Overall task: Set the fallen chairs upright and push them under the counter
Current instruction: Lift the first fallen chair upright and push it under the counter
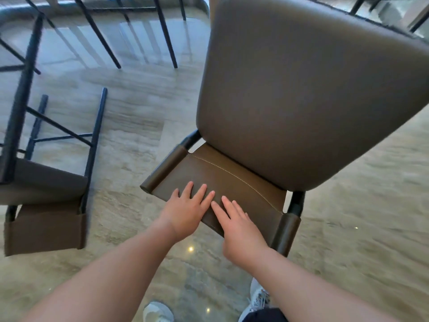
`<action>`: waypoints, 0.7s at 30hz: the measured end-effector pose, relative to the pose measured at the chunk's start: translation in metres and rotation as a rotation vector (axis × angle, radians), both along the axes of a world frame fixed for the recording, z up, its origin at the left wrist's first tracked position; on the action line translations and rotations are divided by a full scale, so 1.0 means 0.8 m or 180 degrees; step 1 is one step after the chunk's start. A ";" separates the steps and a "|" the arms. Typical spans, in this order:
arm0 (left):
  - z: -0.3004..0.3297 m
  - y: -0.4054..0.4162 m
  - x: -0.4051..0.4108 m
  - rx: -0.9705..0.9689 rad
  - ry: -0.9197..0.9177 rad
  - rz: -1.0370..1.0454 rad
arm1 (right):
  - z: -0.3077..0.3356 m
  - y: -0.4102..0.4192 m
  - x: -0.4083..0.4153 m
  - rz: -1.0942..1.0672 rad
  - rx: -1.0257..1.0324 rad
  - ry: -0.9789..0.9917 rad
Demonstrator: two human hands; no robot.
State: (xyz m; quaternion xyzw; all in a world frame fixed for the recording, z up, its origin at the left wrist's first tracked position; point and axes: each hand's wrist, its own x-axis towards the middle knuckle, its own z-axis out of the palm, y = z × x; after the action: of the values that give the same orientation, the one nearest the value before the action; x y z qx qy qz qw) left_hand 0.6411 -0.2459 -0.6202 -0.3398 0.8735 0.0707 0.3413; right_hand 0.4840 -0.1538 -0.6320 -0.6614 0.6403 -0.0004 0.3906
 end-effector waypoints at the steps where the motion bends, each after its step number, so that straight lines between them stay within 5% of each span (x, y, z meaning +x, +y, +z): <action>1: 0.016 -0.005 -0.011 -0.0024 0.0011 -0.0001 | 0.017 -0.005 -0.013 -0.0007 -0.0053 -0.0035; 15: 0.224 -0.119 -0.150 -0.0823 0.1052 -0.0287 | 0.228 -0.102 -0.180 0.0115 -0.0973 0.0209; 21: 0.280 -0.174 -0.203 -0.1090 0.1353 -0.0007 | 0.295 -0.147 -0.233 0.0017 -0.1366 0.0835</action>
State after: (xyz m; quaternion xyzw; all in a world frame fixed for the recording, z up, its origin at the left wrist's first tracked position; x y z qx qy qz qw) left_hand 0.4789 -0.3854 -0.3959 -0.3692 0.9251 -0.0086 0.0879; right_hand 0.2975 -0.2718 -0.3962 -0.7252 0.6691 -0.0495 0.1548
